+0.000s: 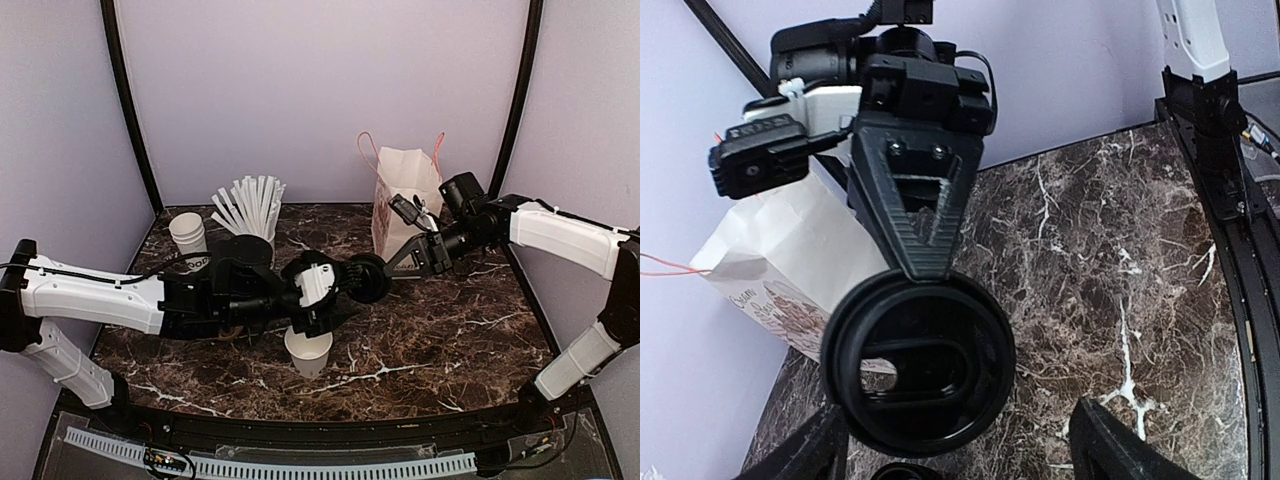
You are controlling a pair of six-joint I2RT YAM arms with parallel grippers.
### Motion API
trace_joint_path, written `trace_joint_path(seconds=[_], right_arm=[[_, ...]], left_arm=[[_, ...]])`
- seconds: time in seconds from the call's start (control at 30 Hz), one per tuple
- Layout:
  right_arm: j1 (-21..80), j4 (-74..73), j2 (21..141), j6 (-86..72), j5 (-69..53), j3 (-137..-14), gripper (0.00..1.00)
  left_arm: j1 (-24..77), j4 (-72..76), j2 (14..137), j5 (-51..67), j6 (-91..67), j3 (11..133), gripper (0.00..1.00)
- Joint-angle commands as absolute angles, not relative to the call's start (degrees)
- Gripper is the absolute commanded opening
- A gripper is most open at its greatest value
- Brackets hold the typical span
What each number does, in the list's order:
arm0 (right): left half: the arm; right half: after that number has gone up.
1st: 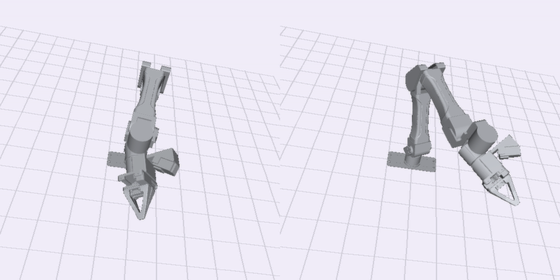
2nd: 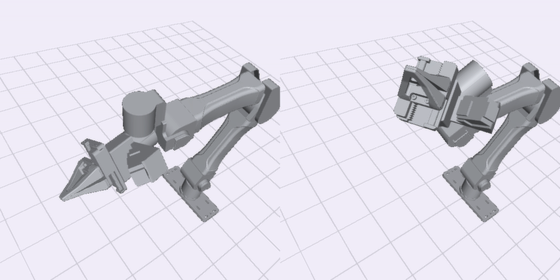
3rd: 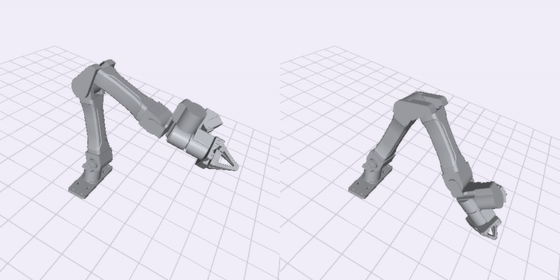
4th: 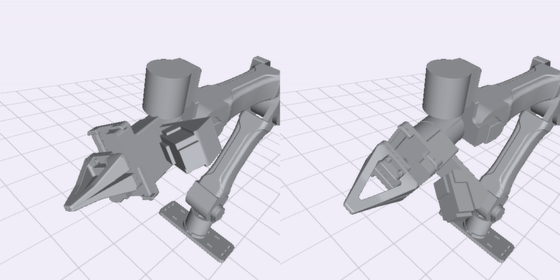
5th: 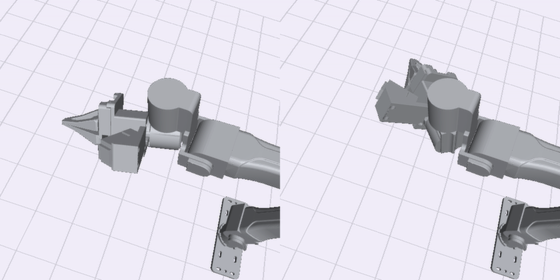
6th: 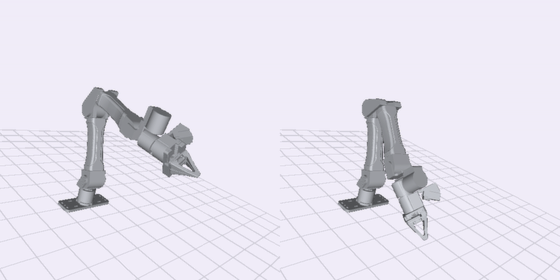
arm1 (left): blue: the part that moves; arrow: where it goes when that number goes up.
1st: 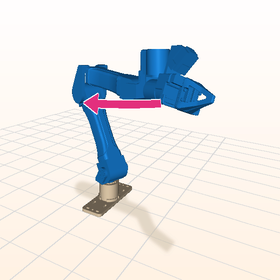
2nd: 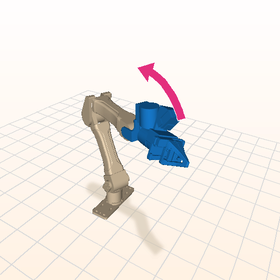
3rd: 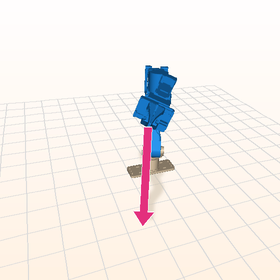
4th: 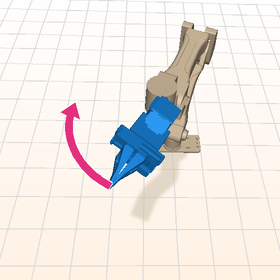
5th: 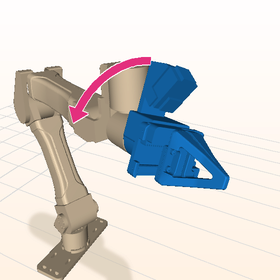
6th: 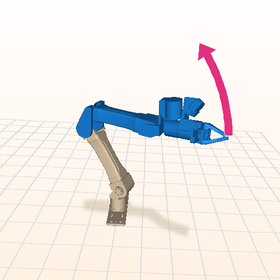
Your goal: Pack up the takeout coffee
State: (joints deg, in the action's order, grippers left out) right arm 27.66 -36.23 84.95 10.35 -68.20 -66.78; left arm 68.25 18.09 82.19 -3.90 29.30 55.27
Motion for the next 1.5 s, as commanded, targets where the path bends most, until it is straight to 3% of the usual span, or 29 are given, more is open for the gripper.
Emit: trace_joint_path(seconds=[0.0, 0.57, 0.83, 1.47], right_arm=[[27.0, -30.6, 85.2, 5.9, -71.7, -65.1, 0.03], [27.0, -29.6, 84.5, 5.5, -70.6, -63.5, 0.04], [27.0, -29.8, 84.4, 5.6, -70.6, -63.7, 0.04], [26.9, -29.0, 84.0, 4.2, -71.5, -63.4, 0.05]], left_arm=[[69.6, 20.3, 84.9, -7.5, 31.5, 56.8, 0.80], [71.1, 24.2, 85.1, -15.7, 31.4, 58.0, 0.81], [71.1, 13.1, 91.0, -16.3, 30.5, 65.2, 0.84], [71.3, 12.0, 93.6, -21.2, 32.8, 67.3, 0.81]])
